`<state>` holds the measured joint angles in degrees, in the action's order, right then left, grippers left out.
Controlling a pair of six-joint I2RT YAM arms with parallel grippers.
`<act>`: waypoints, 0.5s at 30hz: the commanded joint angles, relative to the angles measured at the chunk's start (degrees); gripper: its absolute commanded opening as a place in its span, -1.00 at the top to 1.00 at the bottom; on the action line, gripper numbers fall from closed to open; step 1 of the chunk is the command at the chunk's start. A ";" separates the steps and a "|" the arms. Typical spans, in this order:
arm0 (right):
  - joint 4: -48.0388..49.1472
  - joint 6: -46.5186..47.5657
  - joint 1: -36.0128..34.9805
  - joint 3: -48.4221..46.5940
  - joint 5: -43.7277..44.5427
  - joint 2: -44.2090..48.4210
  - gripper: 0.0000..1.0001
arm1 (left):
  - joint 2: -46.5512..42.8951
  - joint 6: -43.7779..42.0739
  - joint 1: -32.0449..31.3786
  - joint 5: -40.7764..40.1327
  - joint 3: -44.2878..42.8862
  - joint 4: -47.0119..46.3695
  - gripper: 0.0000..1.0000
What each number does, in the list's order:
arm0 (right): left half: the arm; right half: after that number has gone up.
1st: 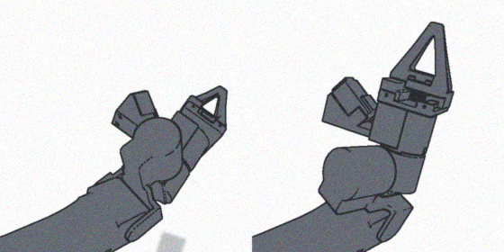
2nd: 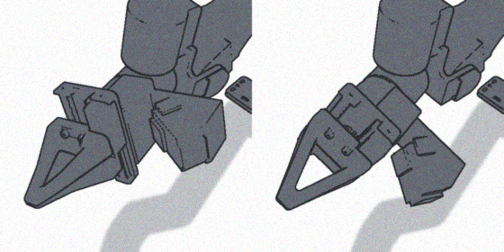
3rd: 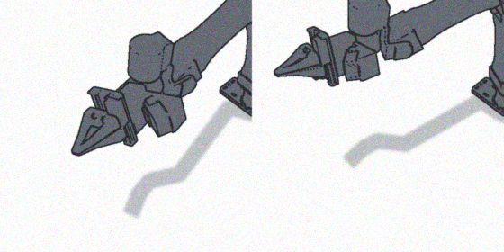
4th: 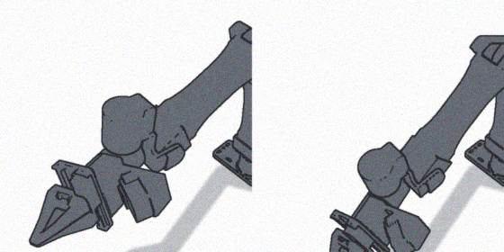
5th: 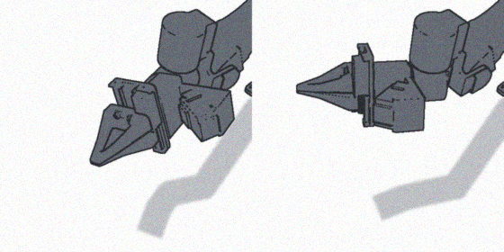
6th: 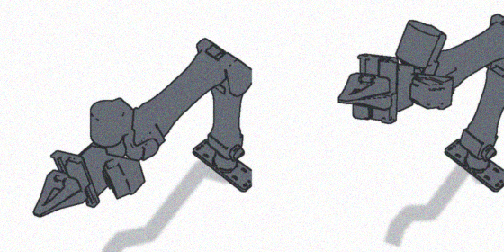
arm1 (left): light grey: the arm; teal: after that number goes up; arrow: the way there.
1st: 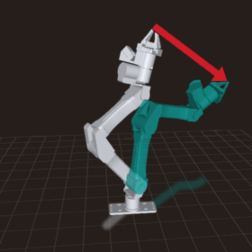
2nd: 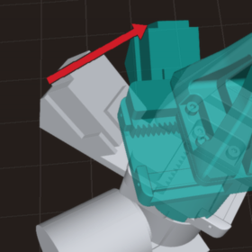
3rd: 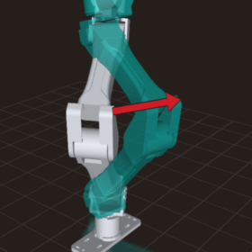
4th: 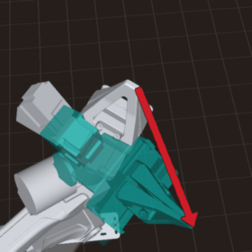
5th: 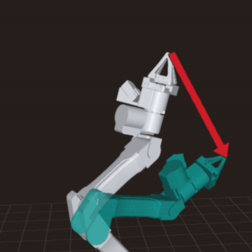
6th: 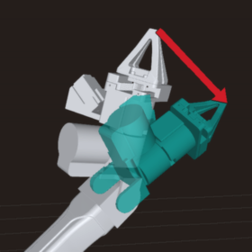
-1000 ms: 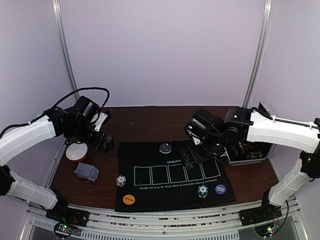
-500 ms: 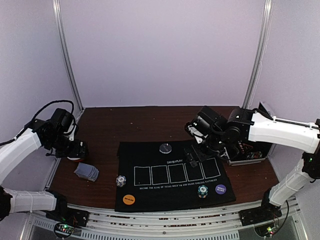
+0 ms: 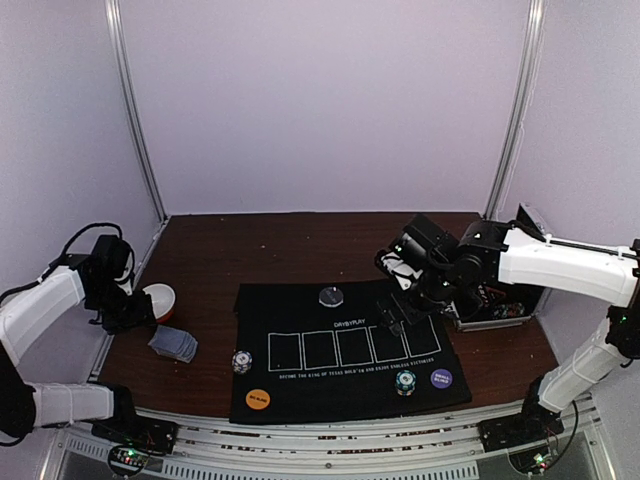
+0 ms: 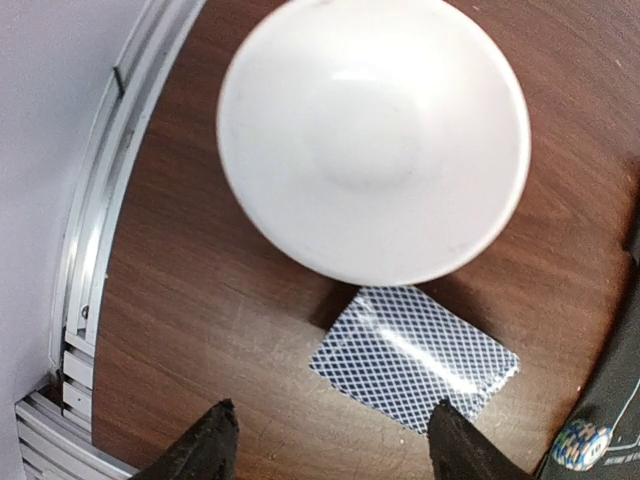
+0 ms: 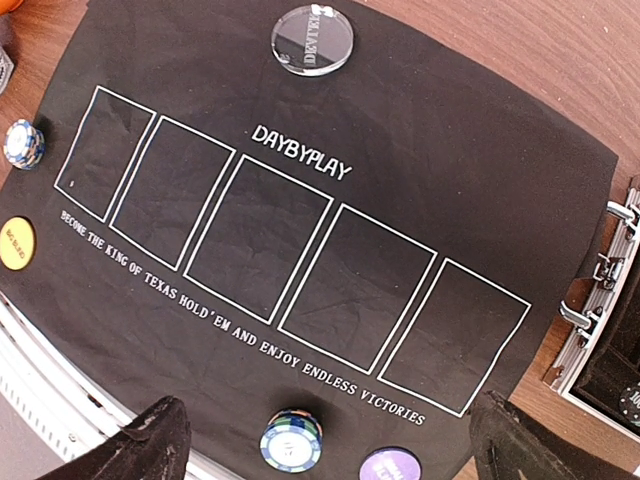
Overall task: Distribute texas hold em gaming equipment
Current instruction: Adjust the face-down deck piles at the center of the board.
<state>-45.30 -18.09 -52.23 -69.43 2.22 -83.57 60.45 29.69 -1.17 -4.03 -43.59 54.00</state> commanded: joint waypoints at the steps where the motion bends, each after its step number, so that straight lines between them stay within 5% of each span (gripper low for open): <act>1: 0.29 1.53 1.07 0.69 -1.14 1.39 -1.00 | 1.38 1.24 7.98 2.76 1.86 -3.39 -0.28; 5: 0.28 1.65 1.59 0.77 -1.45 1.63 -1.00 | 1.72 7.04 13.66 5.59 5.39 -7.44 -0.19; 15: -1.43 2.40 2.20 0.48 -1.44 1.90 -1.00 | 10.11 13.48 13.72 4.47 9.63 -16.80 -0.07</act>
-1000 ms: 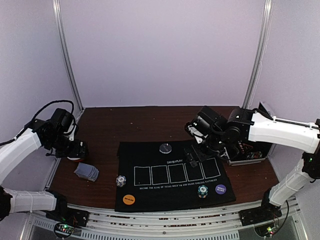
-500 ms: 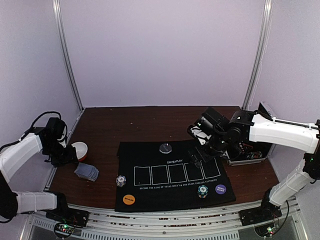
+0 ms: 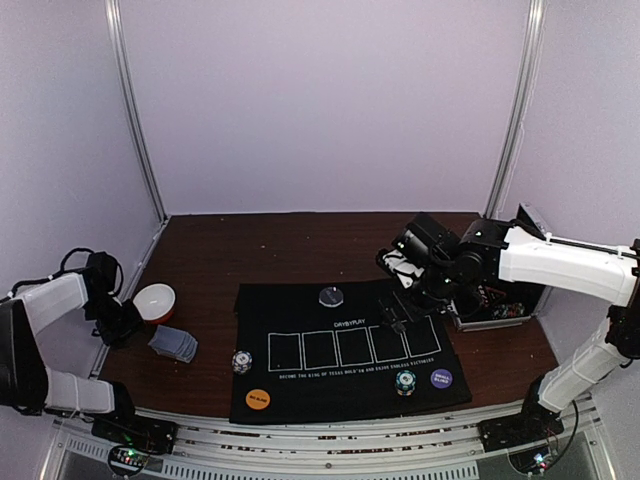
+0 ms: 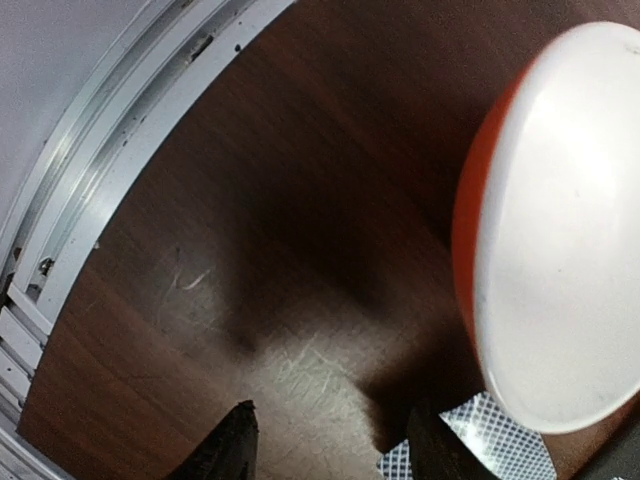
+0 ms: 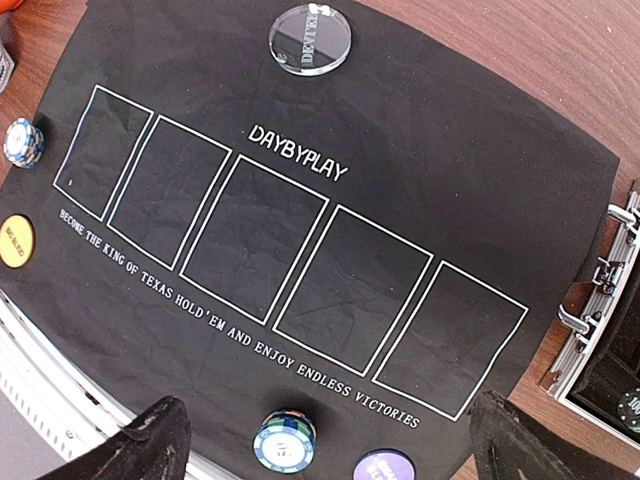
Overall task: Distribute texas hold em gaming equipment
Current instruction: Adjust the face-down deck piles at the center of the board.
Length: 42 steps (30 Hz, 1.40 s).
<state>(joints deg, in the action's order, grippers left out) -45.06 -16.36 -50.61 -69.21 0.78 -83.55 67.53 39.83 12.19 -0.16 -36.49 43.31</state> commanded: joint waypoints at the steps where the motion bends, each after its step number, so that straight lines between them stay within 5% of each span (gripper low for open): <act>1: -1.74 0.59 0.61 0.16 0.01 1.89 -1.00 | 3.42 3.94 0.37 1.13 3.45 -6.92 -0.07; 14: -2.92 0.70 0.89 -0.61 -0.14 -0.16 -1.00 | -0.47 5.17 -0.14 4.97 10.39 -14.99 -0.04; 42: -3.88 0.63 1.03 -1.34 -0.01 0.32 -1.00 | -0.26 4.21 -12.02 8.71 12.50 -21.13 0.01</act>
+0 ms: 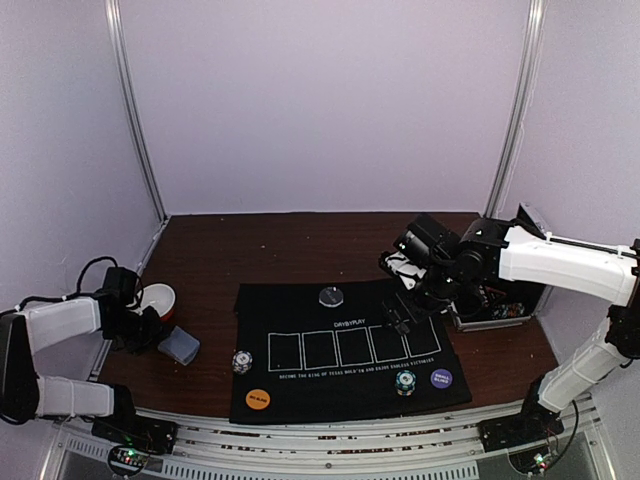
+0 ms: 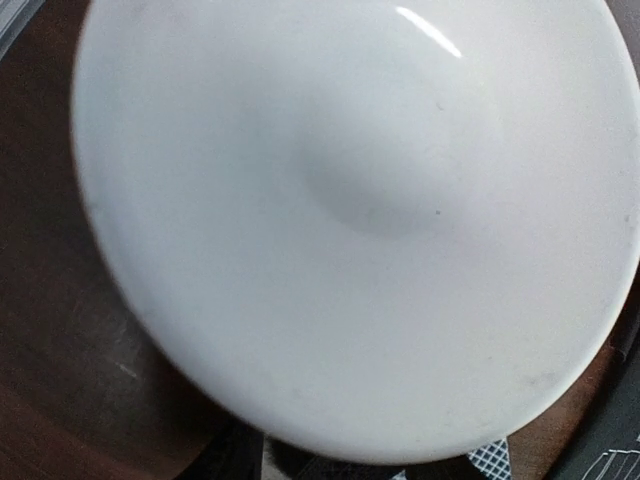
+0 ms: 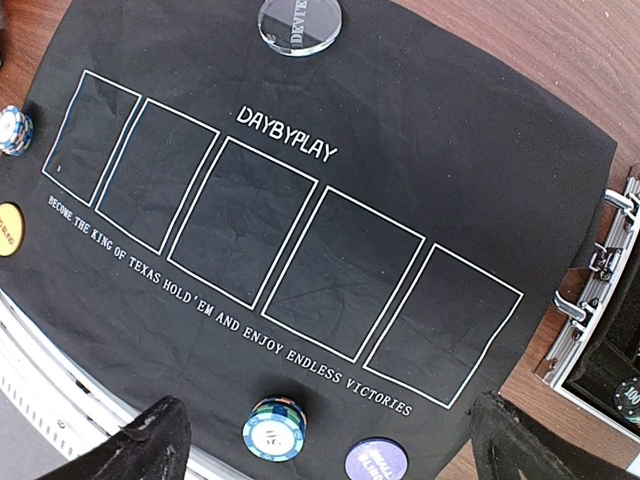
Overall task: Distribute texas hold em gaming equipment
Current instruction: Adjust the face-down deck piles at the center of the board.
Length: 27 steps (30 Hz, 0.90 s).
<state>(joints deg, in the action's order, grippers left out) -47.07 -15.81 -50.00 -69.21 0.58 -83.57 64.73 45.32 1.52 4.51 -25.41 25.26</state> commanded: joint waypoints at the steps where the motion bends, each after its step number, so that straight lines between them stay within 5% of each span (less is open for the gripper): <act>1: -1.88 0.04 0.36 -1.44 0.25 0.34 -1.00 | 3.29 -1.33 -2.18 4.41 1.34 -4.06 0.03; 15: -2.76 -0.74 0.38 -2.44 -0.32 0.18 -1.00 | 12.56 -5.02 -10.25 4.59 -6.33 -9.33 0.05; 27: -2.68 -0.56 0.35 -2.79 0.13 0.47 -1.00 | 11.03 -12.71 -16.96 -5.01 -18.21 1.30 -0.06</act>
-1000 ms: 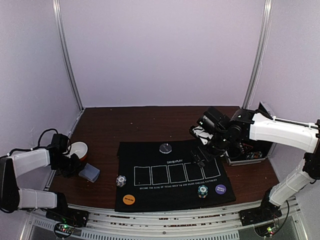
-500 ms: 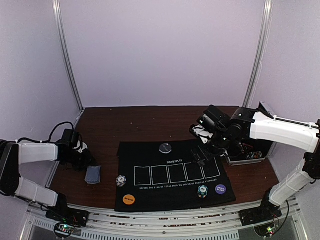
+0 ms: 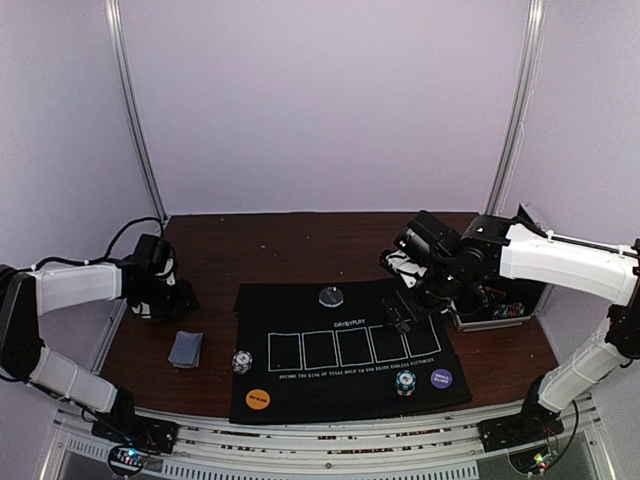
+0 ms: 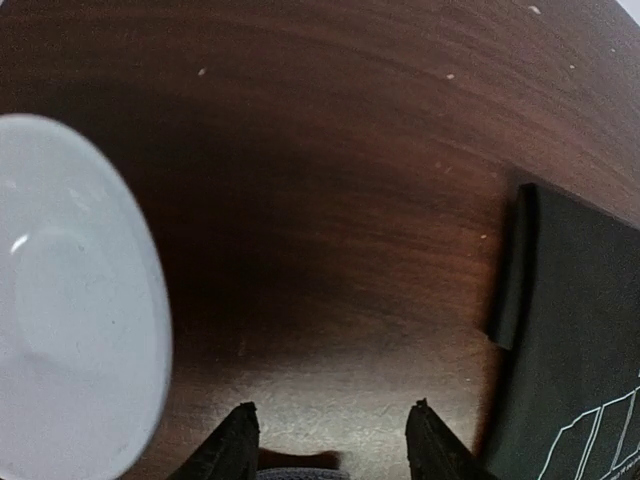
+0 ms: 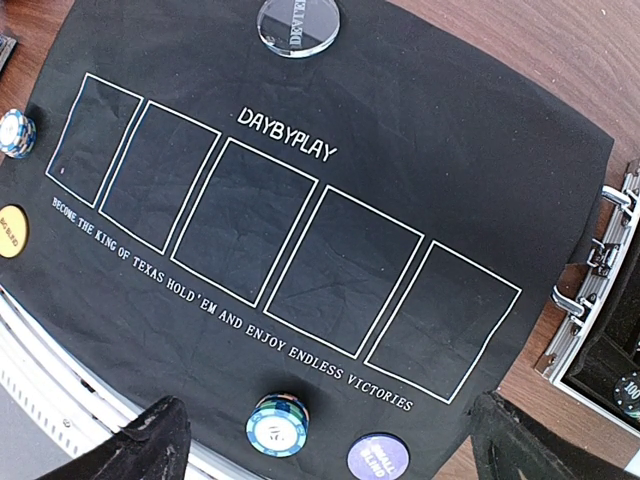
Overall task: Distribute texas hold em gaming equipment
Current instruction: Adjust the face-down deck piles at the center of the board, then pick up the face-down deck piles from the center of the board.
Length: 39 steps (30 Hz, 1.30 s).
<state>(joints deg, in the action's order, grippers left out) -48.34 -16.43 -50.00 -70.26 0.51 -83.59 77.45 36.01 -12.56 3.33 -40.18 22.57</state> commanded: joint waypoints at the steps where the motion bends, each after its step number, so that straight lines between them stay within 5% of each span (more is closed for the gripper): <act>1: -1.50 0.14 0.38 -1.90 0.36 0.51 -1.00 | -2.11 -3.59 -3.80 -4.77 -4.22 5.34 -0.06; 6: -1.42 0.67 0.40 -2.34 0.74 0.65 -1.00 | -4.83 -4.63 -9.64 -12.77 -9.98 15.93 -0.27; 11: -1.35 0.86 0.42 -2.16 0.13 -0.07 -1.00 | -4.80 -2.04 -14.79 -18.44 -12.55 31.19 -0.96; 18: -1.15 1.22 0.41 -2.11 -0.21 -0.34 -1.00 | -5.16 1.05 -21.81 -17.61 -8.62 37.66 -0.97; 39: -0.91 1.96 0.39 -0.94 -0.44 0.10 -1.00 | 7.44 -1.87 -18.74 -12.69 -3.11 23.15 -0.97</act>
<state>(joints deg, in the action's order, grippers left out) -48.49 -15.16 -50.00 -71.22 0.27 -83.59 82.94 35.77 -32.77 -12.25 -44.36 49.74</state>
